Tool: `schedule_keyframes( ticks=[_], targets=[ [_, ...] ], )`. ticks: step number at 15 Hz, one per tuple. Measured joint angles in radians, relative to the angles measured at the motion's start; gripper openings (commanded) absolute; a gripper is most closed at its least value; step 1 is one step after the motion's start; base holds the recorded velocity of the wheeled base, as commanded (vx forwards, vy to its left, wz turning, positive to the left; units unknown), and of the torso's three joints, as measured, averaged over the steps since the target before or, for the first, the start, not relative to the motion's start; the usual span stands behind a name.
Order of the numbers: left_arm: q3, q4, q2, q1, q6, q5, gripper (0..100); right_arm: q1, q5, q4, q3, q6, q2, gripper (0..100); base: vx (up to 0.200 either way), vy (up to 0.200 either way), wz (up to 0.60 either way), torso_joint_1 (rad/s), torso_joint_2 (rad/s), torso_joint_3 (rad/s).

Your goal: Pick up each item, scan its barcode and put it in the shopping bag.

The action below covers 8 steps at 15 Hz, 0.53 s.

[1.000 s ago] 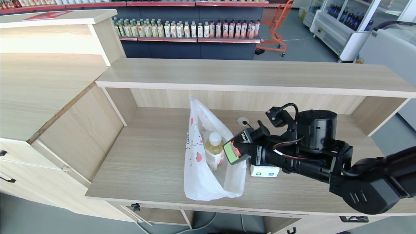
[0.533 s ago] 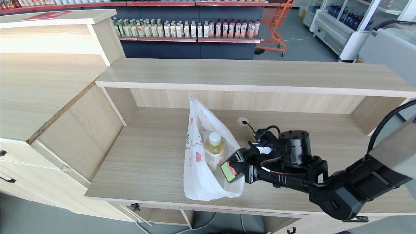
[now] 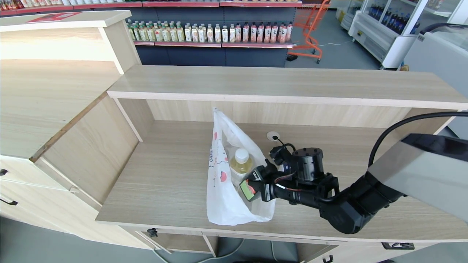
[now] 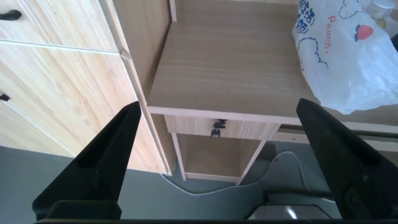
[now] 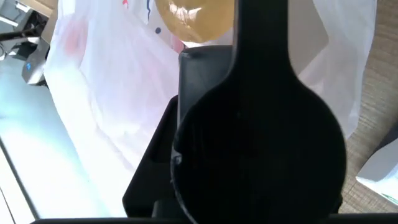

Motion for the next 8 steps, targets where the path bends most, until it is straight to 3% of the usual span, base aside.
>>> schedule_keyframes(
  ticks=[7,8],
  targets=[
    [0.000,0.000,0.000,0.000,0.000,0.000,100,0.005,0.004,0.002,-0.094,-0.171,0.117,0,0.000,0.000,0.00,0.000,0.00,0.000],
    [0.000,0.000,0.000,0.000,0.000,0.000,100,0.004,0.006,0.002,-0.111,-0.175,0.126,100,0.000,0.000,0.00,0.000,0.00,0.000]
  ],
)
